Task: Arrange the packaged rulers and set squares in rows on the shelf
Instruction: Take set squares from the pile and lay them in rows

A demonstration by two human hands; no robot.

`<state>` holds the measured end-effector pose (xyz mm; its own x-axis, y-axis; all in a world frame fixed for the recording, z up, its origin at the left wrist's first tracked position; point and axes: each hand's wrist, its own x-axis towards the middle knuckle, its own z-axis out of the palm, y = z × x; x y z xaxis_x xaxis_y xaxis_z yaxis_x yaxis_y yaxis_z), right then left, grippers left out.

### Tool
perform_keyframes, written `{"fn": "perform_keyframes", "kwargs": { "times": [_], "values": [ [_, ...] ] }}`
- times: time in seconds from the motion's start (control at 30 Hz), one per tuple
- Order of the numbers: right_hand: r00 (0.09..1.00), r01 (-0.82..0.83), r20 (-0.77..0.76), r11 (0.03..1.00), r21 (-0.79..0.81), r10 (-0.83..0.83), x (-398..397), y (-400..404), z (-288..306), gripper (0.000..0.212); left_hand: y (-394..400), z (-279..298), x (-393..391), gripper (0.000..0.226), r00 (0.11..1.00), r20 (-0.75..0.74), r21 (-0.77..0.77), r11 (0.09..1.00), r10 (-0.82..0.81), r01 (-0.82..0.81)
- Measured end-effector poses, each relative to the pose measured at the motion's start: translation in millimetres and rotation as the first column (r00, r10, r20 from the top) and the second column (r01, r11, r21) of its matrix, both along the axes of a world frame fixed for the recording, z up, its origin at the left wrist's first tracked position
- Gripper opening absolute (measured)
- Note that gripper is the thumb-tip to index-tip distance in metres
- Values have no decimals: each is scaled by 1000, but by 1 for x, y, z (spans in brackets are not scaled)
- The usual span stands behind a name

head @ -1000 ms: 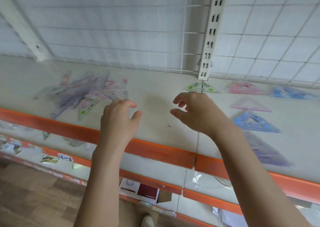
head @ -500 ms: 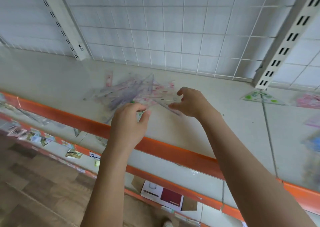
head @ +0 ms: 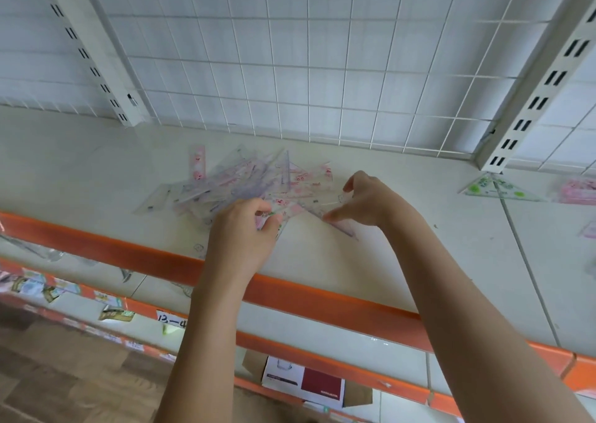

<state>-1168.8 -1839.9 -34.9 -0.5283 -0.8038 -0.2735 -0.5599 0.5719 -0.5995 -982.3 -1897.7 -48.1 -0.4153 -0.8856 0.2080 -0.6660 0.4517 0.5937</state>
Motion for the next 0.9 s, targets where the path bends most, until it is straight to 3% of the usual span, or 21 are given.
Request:
{"fn": "perform_keyframes", "kwargs": {
  "times": [0.2,0.37,0.5,0.73,0.9],
  "values": [
    [989,135,84,974,-183,-121,-5,13,2,53,-11,0,-11,45,996,85,69,997,23,-29],
    [983,183,59,940,-288,-173,-9,27,7,14,-17,-1,-24,61,979,201,109,993,16,-39],
    [977,212,91,919,-331,-193,-7,36,8,4,-19,1,-29,66,943,333,139,989,9,-59],
    [960,262,196,891,-371,-201,-11,59,7,5,-27,2,-32,80,989,151,278,959,4,-46],
    [955,283,198,871,-402,-219,-16,82,10,5,-25,-5,-31,64,999,44,329,944,26,-39]
  ]
}}
